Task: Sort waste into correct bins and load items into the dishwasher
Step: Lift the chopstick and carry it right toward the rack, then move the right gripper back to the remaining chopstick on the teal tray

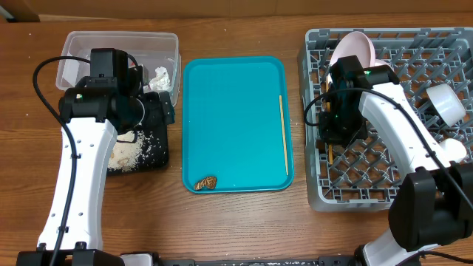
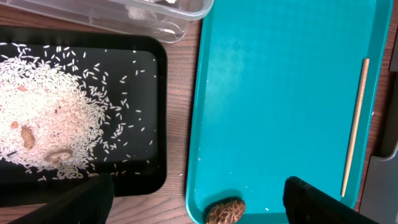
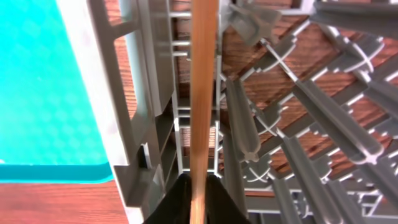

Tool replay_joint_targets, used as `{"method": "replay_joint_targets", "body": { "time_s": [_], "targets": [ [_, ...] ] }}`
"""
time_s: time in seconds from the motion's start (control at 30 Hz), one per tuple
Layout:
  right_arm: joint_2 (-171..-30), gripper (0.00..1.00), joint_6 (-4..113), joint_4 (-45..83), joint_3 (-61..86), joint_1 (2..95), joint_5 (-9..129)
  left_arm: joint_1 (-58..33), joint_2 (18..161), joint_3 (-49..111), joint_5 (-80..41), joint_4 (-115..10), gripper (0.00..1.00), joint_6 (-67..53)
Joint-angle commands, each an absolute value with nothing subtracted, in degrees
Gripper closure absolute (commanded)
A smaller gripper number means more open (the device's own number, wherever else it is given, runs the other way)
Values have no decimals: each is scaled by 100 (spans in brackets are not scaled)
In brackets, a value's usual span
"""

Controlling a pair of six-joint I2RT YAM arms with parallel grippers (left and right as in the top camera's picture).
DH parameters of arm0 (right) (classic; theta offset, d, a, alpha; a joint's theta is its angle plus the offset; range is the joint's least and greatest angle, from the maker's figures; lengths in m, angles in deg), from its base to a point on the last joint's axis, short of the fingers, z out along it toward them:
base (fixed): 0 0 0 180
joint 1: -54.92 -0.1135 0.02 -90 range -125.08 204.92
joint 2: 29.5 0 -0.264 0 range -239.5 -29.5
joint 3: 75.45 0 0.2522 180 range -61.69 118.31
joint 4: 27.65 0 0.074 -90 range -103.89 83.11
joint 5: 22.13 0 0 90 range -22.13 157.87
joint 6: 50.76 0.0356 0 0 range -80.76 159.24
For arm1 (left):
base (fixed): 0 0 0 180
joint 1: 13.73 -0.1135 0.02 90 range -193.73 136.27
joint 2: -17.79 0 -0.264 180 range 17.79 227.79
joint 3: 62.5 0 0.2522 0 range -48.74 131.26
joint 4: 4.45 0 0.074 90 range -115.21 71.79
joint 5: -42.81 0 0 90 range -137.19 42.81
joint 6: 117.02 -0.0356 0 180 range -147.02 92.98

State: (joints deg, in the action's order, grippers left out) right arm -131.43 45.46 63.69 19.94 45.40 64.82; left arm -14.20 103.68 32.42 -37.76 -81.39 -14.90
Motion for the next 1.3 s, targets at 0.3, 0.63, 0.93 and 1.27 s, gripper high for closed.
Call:
{"method": "replay_joint_targets", "body": {
  "time_s": [0.3, 0.63, 0.93, 1.27],
  "targets": [
    [-13171, 57, 4505, 6361, 2050, 4518, 6369, -1407, 10376, 3347, -3706, -8117, 11, -1411],
    [-13112, 49, 4542, 6114, 3493, 4035, 6113, -1407, 10376, 3347, -3706, -8112, 11, -1411],
    [-13678, 43, 4771, 5443, 3502, 3095, 6137, -1407, 10376, 3347, -3706, -8117, 11, -1411],
    [-14858, 43, 5176, 5386, 3502, 2986, 6128, -1407, 10376, 3347, -3708, -8119, 11, -1414]
  ]
}}
